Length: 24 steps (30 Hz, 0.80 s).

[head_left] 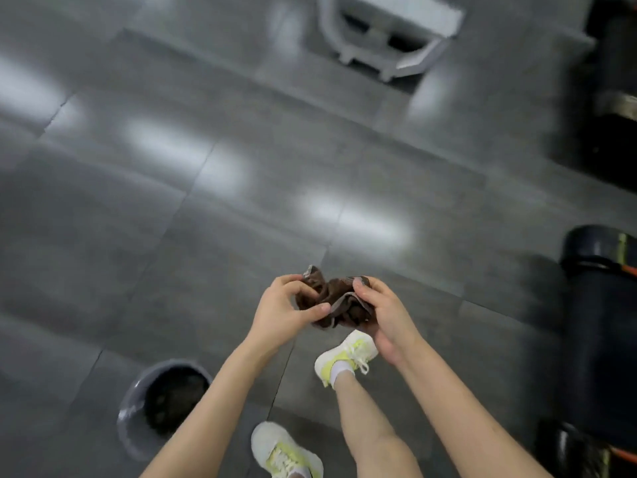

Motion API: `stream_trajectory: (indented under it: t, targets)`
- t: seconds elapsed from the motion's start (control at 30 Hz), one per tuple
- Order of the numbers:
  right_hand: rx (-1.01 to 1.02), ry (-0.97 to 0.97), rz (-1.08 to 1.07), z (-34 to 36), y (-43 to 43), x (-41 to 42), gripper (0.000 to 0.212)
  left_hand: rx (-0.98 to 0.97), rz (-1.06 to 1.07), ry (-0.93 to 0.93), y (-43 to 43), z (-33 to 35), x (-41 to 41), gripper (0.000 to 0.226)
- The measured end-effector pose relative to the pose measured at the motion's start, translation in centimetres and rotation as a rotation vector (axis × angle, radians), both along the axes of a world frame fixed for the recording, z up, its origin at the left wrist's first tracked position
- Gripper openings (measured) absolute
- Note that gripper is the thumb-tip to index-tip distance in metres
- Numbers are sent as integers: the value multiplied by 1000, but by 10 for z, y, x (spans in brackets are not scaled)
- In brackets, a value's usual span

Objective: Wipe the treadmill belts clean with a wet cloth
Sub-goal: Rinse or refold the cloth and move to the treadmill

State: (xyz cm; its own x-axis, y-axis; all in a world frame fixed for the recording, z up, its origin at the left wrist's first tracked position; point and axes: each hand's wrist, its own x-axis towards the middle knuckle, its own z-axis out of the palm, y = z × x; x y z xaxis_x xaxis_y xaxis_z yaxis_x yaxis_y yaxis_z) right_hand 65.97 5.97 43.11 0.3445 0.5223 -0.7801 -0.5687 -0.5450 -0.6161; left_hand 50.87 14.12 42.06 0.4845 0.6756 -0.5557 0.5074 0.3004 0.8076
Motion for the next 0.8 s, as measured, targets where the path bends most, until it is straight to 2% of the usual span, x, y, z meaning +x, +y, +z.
stream_trajectory:
  t: [0.1, 0.23, 0.33, 0.47, 0.53, 0.63, 0.7, 0.8]
  targets:
    - [1, -58, -218, 23, -12, 83, 7, 1, -142, 1, 10, 23, 104, 22]
    - [-23, -119, -457, 41, -32, 184, 9, -114, -215, 29, 9, 35, 236, 21]
    - [-42, -139, -601, 49, -43, 252, 24, -133, -235, 22, 2, 50, 323, 20]
    - [-66, -158, -773, 56, -40, 335, 42, -77, -370, -33, 7, 75, 427, 22]
    - [-9, -111, -863, 60, -33, 373, 49, -43, -425, -51, 15, 84, 474, 23]
    - [148, -34, -1029, 70, -15, 431, 61, -145, -387, -99, 39, 100, 548, 25]
    - [196, -34, -1051, 78, 3, 471, 60, -218, -407, -136, 60, 111, 600, 28]
    - [186, -63, -984, 93, 35, 536, 63, -385, -549, -187, 88, 132, 684, 22]
